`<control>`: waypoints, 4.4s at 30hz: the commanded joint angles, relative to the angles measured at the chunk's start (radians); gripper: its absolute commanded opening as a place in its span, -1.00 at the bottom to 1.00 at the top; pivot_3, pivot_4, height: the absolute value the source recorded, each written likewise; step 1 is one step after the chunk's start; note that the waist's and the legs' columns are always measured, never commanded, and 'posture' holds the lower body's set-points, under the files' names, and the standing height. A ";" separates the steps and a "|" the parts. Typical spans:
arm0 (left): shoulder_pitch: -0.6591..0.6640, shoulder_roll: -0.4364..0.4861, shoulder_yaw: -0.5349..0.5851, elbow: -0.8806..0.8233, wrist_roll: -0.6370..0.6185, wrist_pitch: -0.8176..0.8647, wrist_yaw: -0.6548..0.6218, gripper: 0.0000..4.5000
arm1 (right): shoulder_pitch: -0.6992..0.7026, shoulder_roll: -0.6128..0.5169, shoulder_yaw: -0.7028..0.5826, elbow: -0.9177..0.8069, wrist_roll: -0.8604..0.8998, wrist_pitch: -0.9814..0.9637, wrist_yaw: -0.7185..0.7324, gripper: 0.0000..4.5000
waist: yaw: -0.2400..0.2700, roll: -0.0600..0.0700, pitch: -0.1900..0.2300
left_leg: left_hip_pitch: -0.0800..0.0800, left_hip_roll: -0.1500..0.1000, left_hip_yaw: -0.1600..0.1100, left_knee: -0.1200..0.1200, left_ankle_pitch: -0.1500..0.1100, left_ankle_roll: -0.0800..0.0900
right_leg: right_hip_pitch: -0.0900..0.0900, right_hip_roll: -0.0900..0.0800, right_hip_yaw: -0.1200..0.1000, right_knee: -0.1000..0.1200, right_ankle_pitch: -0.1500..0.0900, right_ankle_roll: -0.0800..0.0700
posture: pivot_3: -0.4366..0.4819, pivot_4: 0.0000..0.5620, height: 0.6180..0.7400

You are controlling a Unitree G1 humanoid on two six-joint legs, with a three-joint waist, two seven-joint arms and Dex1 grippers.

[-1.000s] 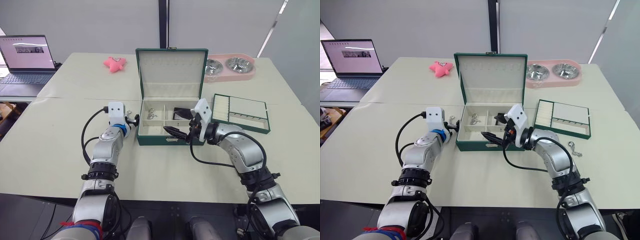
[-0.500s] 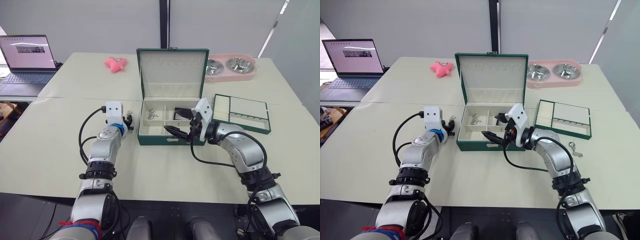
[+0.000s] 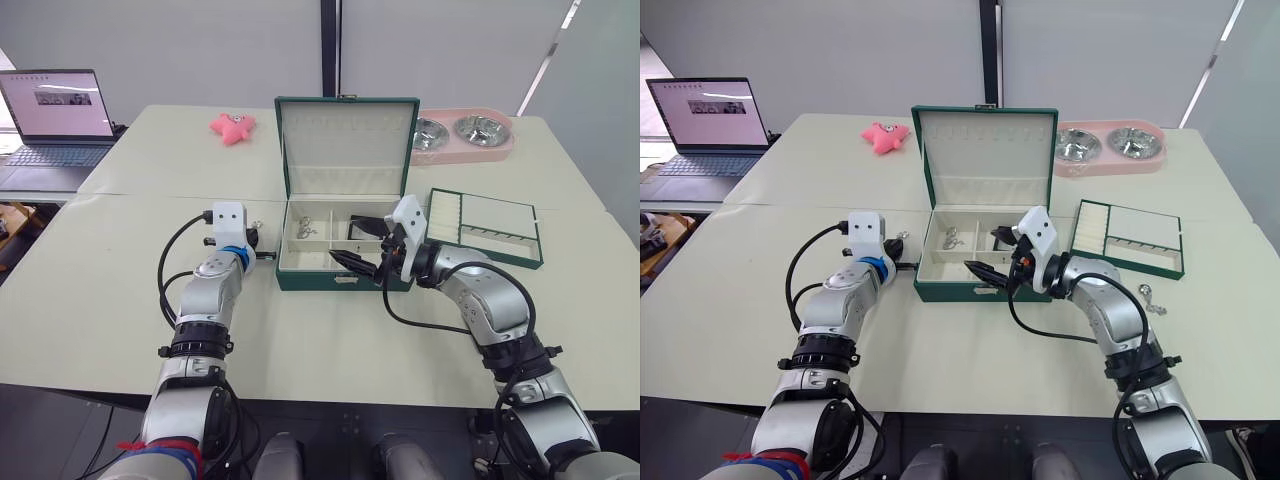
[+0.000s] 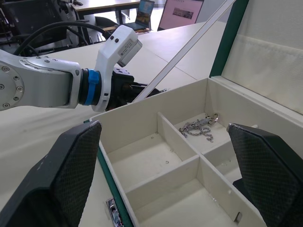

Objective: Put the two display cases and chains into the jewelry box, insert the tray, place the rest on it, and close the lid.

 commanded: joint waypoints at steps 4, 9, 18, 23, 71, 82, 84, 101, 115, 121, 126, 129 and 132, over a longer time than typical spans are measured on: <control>0.028 -0.005 0.005 -0.116 -0.033 0.065 -0.027 -1.00 | -0.014 -0.007 -0.029 -0.022 0.010 -0.029 0.014 1.00 | 0.000 0.000 0.000 | 0.000 0.000 0.000 0.000 0.000 0.000 | 0.000 0.000 0.000 0.000 0.000 0.000 | -0.05 -0.47 1.00; 0.063 0.031 0.009 -0.293 -0.057 0.157 -0.050 -1.00 | -0.022 -0.014 -0.036 -0.009 0.003 -0.044 0.016 1.00 | -0.001 0.000 0.000 | -0.001 0.000 0.000 0.000 0.000 0.000 | -0.001 0.000 0.000 0.000 0.000 0.000 | -0.05 -0.47 1.00; 0.096 0.101 0.034 -0.567 -0.110 0.353 -0.068 -1.00 | -0.034 -0.018 -0.049 0.022 -0.001 -0.070 0.029 1.00 | -0.002 0.000 0.000 | -0.001 0.001 0.000 0.000 0.000 0.000 | -0.001 0.000 0.000 -0.001 0.000 0.000 | -0.05 -0.47 1.00; 0.103 0.149 0.050 -0.641 -0.133 0.416 -0.091 -1.00 | -0.044 -0.022 -0.055 0.034 0.005 -0.078 0.038 1.00 | -0.002 0.000 0.000 | -0.001 0.001 0.000 0.000 0.000 0.000 | -0.001 0.000 0.000 -0.001 0.000 0.000 | -0.05 -0.47 1.00; 0.048 0.389 -0.190 -0.653 -0.358 0.420 -0.608 -1.00 | 0.136 -0.206 -0.166 -0.260 0.137 0.065 0.033 1.00 | -0.007 -0.001 0.001 | -0.001 0.001 0.000 -0.001 0.000 0.000 | -0.001 0.001 0.001 -0.002 0.000 0.000 | -0.05 -0.47 1.00; 0.070 0.381 -0.207 -0.650 -0.333 0.412 -0.621 -1.00 | 0.142 -0.207 -0.166 -0.264 0.139 0.065 0.028 1.00 | -0.007 -0.001 0.001 | -0.001 0.001 0.000 -0.001 -0.002 0.004 | -0.001 0.001 0.001 -0.002 0.000 0.000 | -0.05 -0.47 1.00; 0.071 0.379 -0.205 -0.649 -0.329 0.413 -0.620 -1.00 | 0.142 -0.208 -0.166 -0.263 0.140 0.065 0.028 1.00 | -0.007 -0.001 0.001 | -0.001 0.001 0.000 -0.001 -0.002 0.004 | -0.001 0.001 0.001 -0.002 0.000 0.000 | -0.05 -0.47 1.00; 0.079 0.366 -0.193 -0.657 -0.330 0.424 -0.612 0.71 | 0.133 -0.208 -0.160 -0.249 0.139 0.061 0.029 1.00 | -0.007 -0.001 0.001 | -0.001 0.001 0.000 -0.001 -0.002 0.004 | -0.001 0.001 0.001 -0.002 0.000 0.000 | -0.05 -0.47 1.00; 0.119 0.341 -0.059 -0.737 -0.470 0.447 -0.627 0.99 | 0.174 -0.244 -0.218 -0.228 0.161 0.054 0.053 1.00 | -0.008 -0.001 0.001 | -0.001 0.001 0.000 -0.001 -0.002 0.004 | -0.001 0.001 0.001 -0.002 0.000 0.000 | -0.05 -0.47 1.00; 0.193 0.409 0.108 -0.788 -0.600 0.502 -0.640 0.99 | 0.240 -0.320 -0.319 -0.181 0.193 0.033 0.109 1.00 | -0.008 -0.001 0.001 | -0.001 0.001 0.000 -0.001 -0.002 0.004 | -0.001 0.001 0.001 -0.003 0.000 0.000 | -0.05 -0.47 1.00; 0.326 0.543 0.226 -0.786 -0.610 0.499 -0.676 0.99 | 0.304 -0.400 -0.429 -0.110 0.209 0.016 0.155 1.00 | -0.011 -0.001 0.001 | -0.001 0.001 0.000 -0.002 -0.002 0.004 | 0.000 0.001 0.001 -0.002 0.000 0.000 | -0.05 -0.47 1.00; 0.399 0.606 0.300 -0.735 -0.575 0.450 -0.683 0.99 | 0.346 -0.454 -0.489 -0.053 0.208 0.003 0.178 1.00 | -0.009 -0.001 0.001 | -0.001 0.001 0.000 -0.002 -0.002 0.004 | 0.000 0.001 0.001 -0.003 0.000 0.000 | -0.05 -0.47 1.00; 0.447 0.633 0.361 -0.678 -0.549 0.396 -0.690 0.99 | 0.377 -0.485 -0.522 -0.002 0.192 -0.018 0.182 1.00 | -0.008 0.000 0.001 | 0.000 0.001 0.000 -0.002 -0.002 0.004 | 0.000 0.001 0.001 -0.003 0.000 0.000 | -0.05 -0.47 1.00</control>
